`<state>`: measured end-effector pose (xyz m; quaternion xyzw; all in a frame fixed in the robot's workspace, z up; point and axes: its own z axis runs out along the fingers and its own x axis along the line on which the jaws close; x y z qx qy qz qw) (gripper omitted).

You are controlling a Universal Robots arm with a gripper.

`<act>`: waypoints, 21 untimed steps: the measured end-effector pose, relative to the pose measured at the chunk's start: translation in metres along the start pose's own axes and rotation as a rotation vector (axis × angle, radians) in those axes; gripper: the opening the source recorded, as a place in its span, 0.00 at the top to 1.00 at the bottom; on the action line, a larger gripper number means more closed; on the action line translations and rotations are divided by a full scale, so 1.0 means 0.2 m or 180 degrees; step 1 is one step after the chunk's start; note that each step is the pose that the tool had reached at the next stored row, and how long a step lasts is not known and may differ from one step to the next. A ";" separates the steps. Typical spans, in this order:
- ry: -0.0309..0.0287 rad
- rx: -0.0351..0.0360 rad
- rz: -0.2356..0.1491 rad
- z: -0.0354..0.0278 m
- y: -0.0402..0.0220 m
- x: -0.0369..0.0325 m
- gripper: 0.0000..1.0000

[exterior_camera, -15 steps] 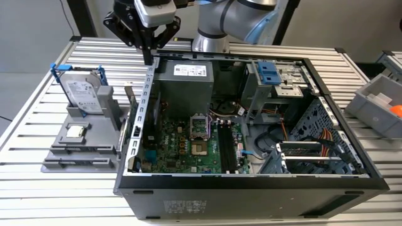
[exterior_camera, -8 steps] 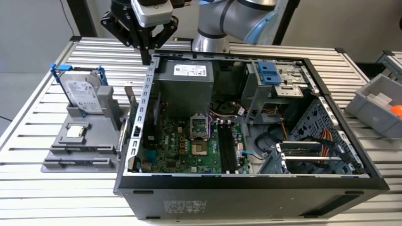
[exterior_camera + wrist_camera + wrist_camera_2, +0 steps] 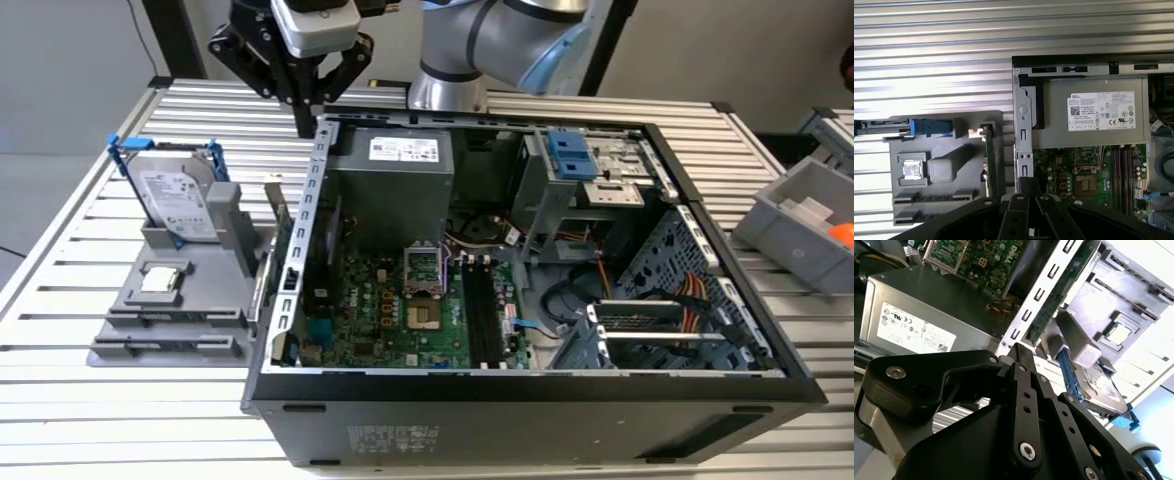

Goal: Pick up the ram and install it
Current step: 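Reach for the ram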

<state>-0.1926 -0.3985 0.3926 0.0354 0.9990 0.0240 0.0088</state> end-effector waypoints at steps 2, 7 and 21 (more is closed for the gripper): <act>0.0000 0.0000 0.0000 0.000 0.000 0.006 1.00; 0.0000 0.0000 0.0000 -0.001 -0.001 0.019 1.00; 0.0000 0.0000 0.0000 -0.002 -0.006 0.103 1.00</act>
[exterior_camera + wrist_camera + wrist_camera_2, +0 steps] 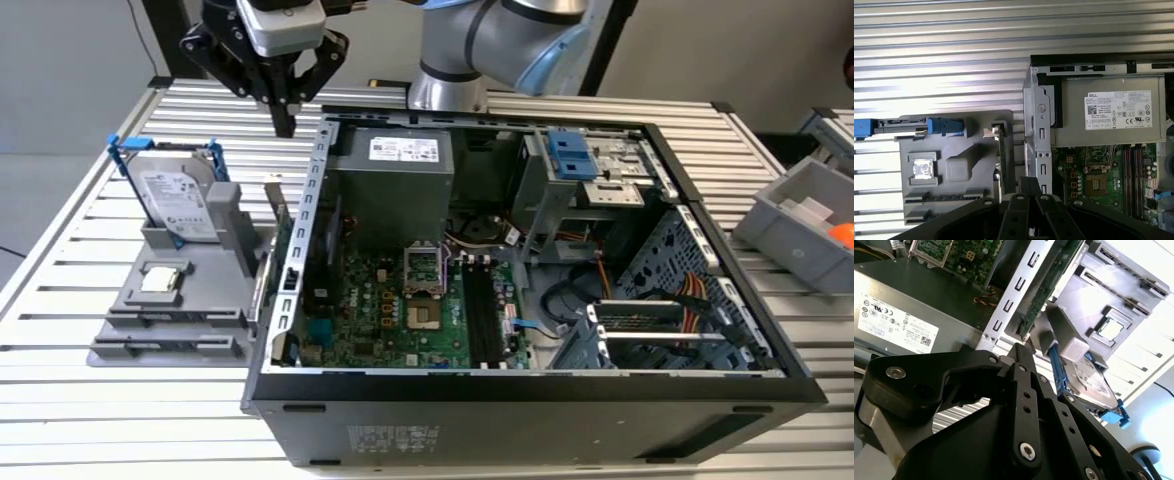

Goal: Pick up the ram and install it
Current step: 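Reach for the ram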

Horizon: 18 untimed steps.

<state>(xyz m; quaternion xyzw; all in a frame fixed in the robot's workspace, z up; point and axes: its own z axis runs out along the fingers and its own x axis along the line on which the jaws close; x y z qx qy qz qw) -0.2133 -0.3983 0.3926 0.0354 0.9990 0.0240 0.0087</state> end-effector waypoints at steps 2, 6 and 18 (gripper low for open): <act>0.0000 0.0000 -0.0001 0.000 0.000 0.013 1.00; 0.0000 0.0000 -0.0003 -0.001 -0.002 0.036 1.00; 0.0000 0.0000 -0.0012 -0.002 -0.007 0.107 1.00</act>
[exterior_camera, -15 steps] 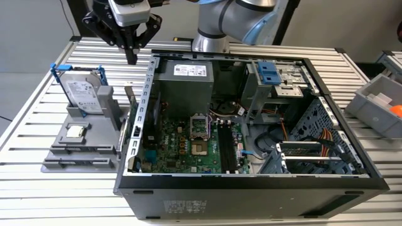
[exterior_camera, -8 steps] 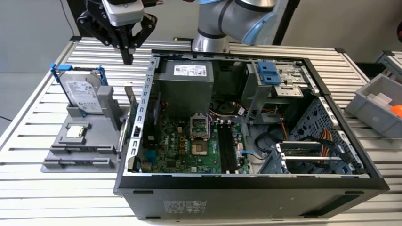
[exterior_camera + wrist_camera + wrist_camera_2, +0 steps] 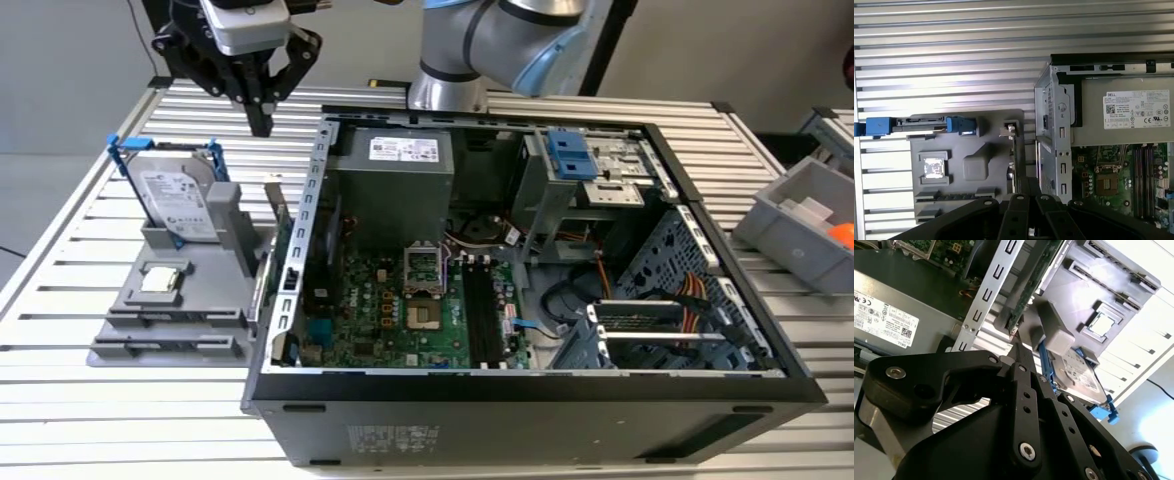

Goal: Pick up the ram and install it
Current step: 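Reach for the ram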

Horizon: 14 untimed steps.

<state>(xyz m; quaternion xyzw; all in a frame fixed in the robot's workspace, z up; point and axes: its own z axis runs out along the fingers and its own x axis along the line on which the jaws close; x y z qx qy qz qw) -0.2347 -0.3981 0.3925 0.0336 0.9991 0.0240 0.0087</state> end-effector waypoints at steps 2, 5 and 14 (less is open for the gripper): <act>0.0000 0.0000 -0.0001 0.000 -0.001 0.014 1.00; 0.0000 0.0000 -0.0001 -0.001 -0.002 0.033 1.00; 0.0001 0.0000 -0.0001 -0.002 -0.006 0.086 1.00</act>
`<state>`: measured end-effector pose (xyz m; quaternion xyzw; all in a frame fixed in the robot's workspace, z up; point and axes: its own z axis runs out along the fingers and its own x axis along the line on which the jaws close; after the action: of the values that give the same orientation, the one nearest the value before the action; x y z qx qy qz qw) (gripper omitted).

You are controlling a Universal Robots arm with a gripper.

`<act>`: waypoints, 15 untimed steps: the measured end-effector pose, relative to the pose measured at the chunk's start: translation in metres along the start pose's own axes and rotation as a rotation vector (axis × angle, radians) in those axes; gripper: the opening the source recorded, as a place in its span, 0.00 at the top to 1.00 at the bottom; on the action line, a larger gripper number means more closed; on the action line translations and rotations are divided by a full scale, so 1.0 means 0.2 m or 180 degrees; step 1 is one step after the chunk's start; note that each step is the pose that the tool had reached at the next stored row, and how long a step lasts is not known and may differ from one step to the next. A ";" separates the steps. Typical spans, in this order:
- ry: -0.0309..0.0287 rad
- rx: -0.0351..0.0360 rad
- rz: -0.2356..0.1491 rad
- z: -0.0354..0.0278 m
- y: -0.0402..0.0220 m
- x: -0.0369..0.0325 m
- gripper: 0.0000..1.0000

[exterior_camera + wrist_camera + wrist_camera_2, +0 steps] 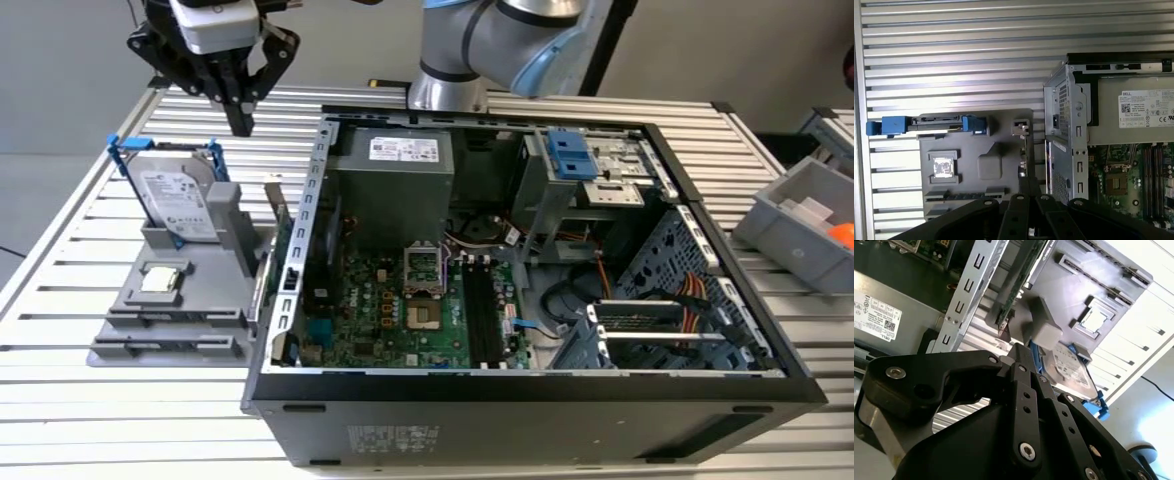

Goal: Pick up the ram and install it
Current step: 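Reach for the ram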

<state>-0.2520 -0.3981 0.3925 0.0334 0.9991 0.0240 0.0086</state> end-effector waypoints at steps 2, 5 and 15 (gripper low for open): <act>0.0000 0.0000 0.0000 0.000 -0.001 0.011 1.00; 0.0000 0.0000 0.0000 0.000 -0.002 0.027 1.00; 0.0000 0.0000 0.0000 -0.001 -0.005 0.083 1.00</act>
<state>-0.2686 -0.3981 0.3925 0.0334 0.9991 0.0240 0.0086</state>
